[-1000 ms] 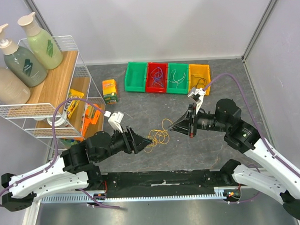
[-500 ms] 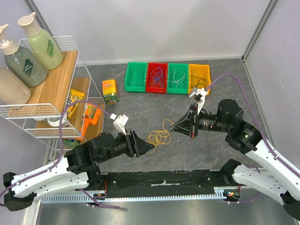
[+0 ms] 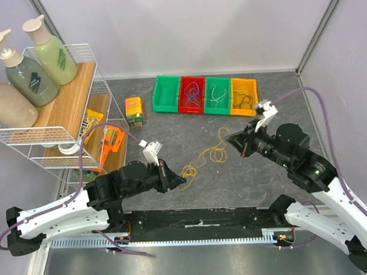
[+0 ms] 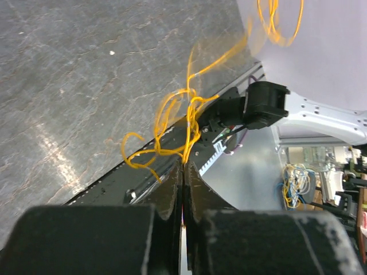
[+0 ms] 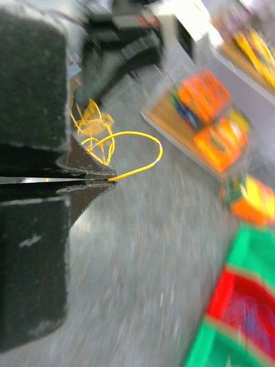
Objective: Untangle the cables
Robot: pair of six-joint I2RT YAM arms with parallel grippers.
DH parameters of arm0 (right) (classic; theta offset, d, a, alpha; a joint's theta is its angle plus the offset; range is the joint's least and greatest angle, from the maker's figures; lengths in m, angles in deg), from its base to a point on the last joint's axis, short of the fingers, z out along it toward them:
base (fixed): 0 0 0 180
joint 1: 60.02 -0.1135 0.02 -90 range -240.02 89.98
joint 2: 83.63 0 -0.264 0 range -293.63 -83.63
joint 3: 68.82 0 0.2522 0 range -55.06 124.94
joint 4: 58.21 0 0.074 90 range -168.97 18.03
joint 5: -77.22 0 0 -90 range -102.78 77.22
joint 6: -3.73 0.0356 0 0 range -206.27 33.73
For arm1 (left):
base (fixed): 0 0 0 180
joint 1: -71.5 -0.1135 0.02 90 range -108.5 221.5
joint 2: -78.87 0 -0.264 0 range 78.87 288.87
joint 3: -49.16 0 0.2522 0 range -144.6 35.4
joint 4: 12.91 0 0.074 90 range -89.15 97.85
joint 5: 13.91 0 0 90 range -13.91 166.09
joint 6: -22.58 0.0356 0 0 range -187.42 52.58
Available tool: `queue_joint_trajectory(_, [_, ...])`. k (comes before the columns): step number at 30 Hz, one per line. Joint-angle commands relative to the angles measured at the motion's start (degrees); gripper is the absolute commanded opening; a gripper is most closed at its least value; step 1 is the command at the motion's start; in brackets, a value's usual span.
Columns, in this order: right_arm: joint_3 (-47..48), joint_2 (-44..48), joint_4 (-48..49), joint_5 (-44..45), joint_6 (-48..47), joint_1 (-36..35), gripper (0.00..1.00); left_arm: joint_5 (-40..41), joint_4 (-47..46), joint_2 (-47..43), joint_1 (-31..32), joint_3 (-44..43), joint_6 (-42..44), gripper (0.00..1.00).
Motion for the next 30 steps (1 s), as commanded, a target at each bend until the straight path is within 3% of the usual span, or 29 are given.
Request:
queue_joint_trajectory(1, [4.78, 1.77, -14.33, 43.65, 0.93, 0.04, 0.0, 3.2, 3.7, -0.03, 0.0, -2.76, 0.31, 0.02])
queue_joint_trajectory(6, [4.78, 3.88, -19.1, 69.53, 4.1, 0.04, 0.0, 6.89, 8.17, -3.28, 0.0, -2.76, -0.22, 0.02])
queue_joint_trajectory(13, [6.19, -4.9, -19.28, 78.8, -1.16, 0.91, 0.0, 11.9, 14.77, -11.09, 0.08, -3.55, -0.66, 0.02])
queue_joint_trajectory(16, [5.93, -9.91, -18.05, 70.13, -4.24, 2.15, 0.0, 11.13, 14.7, -14.26, 0.0, -3.64, -0.22, 0.02])
queue_joint_trajectory(20, [0.5, -13.61, -14.01, 50.02, -4.25, 2.15, 0.01, 8.31, 9.52, -17.34, 0.0, -1.53, 0.84, 0.02])
queue_joint_trajectory(24, [-7.86, -17.12, -11.9, 41.91, -1.61, 2.15, 0.09, 6.64, 7.05, -16.74, 0.0, -0.39, 0.48, 0.02])
queue_joint_trajectory(26, [-8.93, -18.88, -10.93, 37.43, -1.96, 1.8, 0.25, 5.59, 6.17, -15.42, 0.08, -0.47, 0.75, 0.02])
queue_joint_trajectory(28, [-7.09, -20.46, -10.66, 30.67, -2.93, 1.62, 0.46, 4.8, 5.2, -14.28, 0.08, -0.82, 1.27, 0.02])
queue_joint_trajectory(30, [-6.38, -20.65, -8.13, 22.17, -4.24, 1.53, 0.59, 4.44, 4.24, -12.96, 0.0, -1.17, 2.15, 0.02])
